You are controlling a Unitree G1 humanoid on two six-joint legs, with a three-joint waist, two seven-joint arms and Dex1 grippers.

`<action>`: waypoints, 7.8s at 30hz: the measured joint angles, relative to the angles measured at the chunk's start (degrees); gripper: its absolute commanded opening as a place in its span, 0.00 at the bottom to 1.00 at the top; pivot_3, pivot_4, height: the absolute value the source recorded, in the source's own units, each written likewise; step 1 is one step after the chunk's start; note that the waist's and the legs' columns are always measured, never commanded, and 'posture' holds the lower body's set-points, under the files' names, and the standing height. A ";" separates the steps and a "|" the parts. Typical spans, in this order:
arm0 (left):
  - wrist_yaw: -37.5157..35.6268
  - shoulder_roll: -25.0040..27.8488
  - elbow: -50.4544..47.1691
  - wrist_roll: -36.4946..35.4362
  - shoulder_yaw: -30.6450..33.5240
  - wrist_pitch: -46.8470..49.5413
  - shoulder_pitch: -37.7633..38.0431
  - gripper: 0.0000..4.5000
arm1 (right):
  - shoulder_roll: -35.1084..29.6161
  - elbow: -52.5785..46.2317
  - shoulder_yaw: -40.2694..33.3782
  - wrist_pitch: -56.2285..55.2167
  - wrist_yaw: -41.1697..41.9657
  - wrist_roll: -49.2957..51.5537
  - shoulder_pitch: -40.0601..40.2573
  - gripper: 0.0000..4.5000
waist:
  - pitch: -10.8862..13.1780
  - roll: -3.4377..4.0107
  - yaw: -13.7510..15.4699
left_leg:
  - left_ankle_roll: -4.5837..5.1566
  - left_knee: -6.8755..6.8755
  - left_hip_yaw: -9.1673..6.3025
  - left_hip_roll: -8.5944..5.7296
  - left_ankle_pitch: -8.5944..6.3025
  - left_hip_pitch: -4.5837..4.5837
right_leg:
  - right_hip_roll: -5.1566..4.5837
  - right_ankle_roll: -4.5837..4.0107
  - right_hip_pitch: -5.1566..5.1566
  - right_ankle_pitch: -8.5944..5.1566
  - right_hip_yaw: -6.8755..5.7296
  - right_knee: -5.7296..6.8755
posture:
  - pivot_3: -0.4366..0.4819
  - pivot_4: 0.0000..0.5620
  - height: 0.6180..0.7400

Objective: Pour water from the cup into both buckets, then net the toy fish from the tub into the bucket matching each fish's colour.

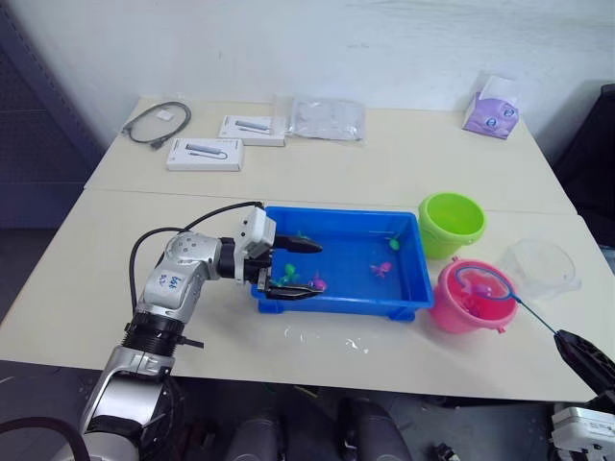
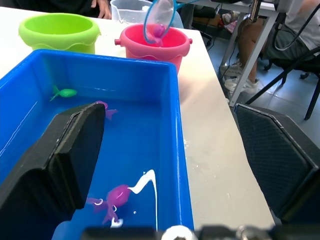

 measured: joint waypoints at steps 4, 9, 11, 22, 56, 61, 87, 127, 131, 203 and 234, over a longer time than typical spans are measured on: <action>0.03 -0.22 -0.05 0.04 -0.03 -0.10 0.20 0.99 | -1.77 0.05 0.59 -0.58 -1.33 0.00 0.88 0.00 | 0.00 0.00 -0.02 | 0.00 0.00 0.00 0.00 0.00 0.01 | 0.00 0.00 0.00 0.00 0.01 0.01 | 0.48 0.27 0.99; -0.02 -0.53 -0.03 0.25 -0.11 -0.41 0.19 0.99 | -1.85 -0.54 2.38 -0.31 -1.69 0.28 2.18 0.00 | 0.00 0.00 -0.02 | 0.01 -0.01 0.00 0.01 0.00 0.01 | 0.00 -0.01 0.00 0.00 0.01 0.00 | 0.48 0.27 0.99; -0.04 -0.55 0.08 0.43 -0.15 -0.72 0.19 0.99 | -0.94 -0.53 2.64 0.90 -2.15 0.27 2.33 0.00 | 0.00 0.00 -0.01 | 0.01 -0.01 0.00 0.00 0.00 0.00 | -0.01 -0.01 0.00 0.00 0.01 0.00 | 0.48 0.27 0.99; -0.03 -0.61 1.46 0.80 -0.17 -1.93 0.19 0.99 | -1.99 -0.29 2.90 3.31 -4.38 2.45 3.00 0.00 | 0.00 0.00 -0.02 | 0.02 -0.03 0.00 0.01 -0.01 0.01 | -0.02 -0.02 -0.01 -0.01 0.02 -0.01 | 0.48 0.27 0.99; 3.36 4.19 -0.90 1.03 3.44 -1.88 3.13 0.99 | -36.03 -34.12 57.16 96.11 25.65 43.60 -43.63 0.00 | 0.01 0.01 1.40 | 0.09 0.24 -0.63 -0.09 0.03 -0.90 | -0.22 0.09 -0.29 0.06 -0.95 -0.39 | 0.48 0.27 0.99; 3.83 4.15 -0.99 1.01 3.43 -1.75 3.50 0.99 | -37.12 -33.49 57.26 96.02 29.54 38.96 -44.82 0.00 | 0.01 0.00 1.43 | 0.08 0.24 -0.67 -0.09 0.04 -0.90 | -0.17 0.11 -0.23 0.06 -1.00 -0.43 | 0.48 0.27 0.99; 3.83 2.87 -0.26 1.06 3.43 -2.01 1.87 0.99 | -34.48 -34.10 53.67 100.44 50.97 39.99 -44.70 0.00 | 0.00 -0.02 1.42 | 0.02 0.31 -0.79 -0.04 0.07 -0.83 | 0.03 0.18 -0.07 0.11 -1.05 -0.41 | 0.48 0.27 0.99; -1.49 -2.96 1.28 -4.47 1.51 5.43 -5.13 0.99 | 22.93 -42.82 -4.53 76.81 46.98 74.14 4.60 0.00 | -0.13 0.15 1.25 | 0.11 0.19 -0.54 -0.10 0.05 -0.51 | 0.35 0.19 -0.05 0.11 -0.52 -0.04 | 0.48 0.27 0.99; -1.88 -3.99 1.76 -4.27 1.02 4.85 -5.18 0.99 | 24.49 -37.27 -3.64 67.29 45.44 67.75 6.66 0.00 | -0.13 0.15 1.06 | 0.10 0.12 -0.27 -0.04 -0.01 -0.24 | 0.10 0.15 -0.04 0.09 -0.20 -0.09 | 0.48 0.27 0.99; 12.00 14.54 -8.30 -0.60 14.10 0.54 17.77 0.99 | -4.74 -12.15 67.50 99.83 39.09 53.48 -63.16 0.00 | -0.13 0.18 -0.19 | 0.02 0.09 -0.53 -0.04 -0.04 -0.44 | -0.33 -0.07 -0.18 -0.03 -0.80 -0.10 | 0.48 0.27 0.99; 9.51 8.98 -10.31 -3.29 8.12 3.72 9.61 0.99 | -5.74 -32.38 27.39 110.53 43.85 78.59 -40.75 0.00 | -0.11 0.21 1.13 | 0.05 0.17 -0.81 -0.11 -0.01 -0.85 | -0.27 0.10 -0.14 0.06 -1.19 -0.17 | 0.48 0.27 0.99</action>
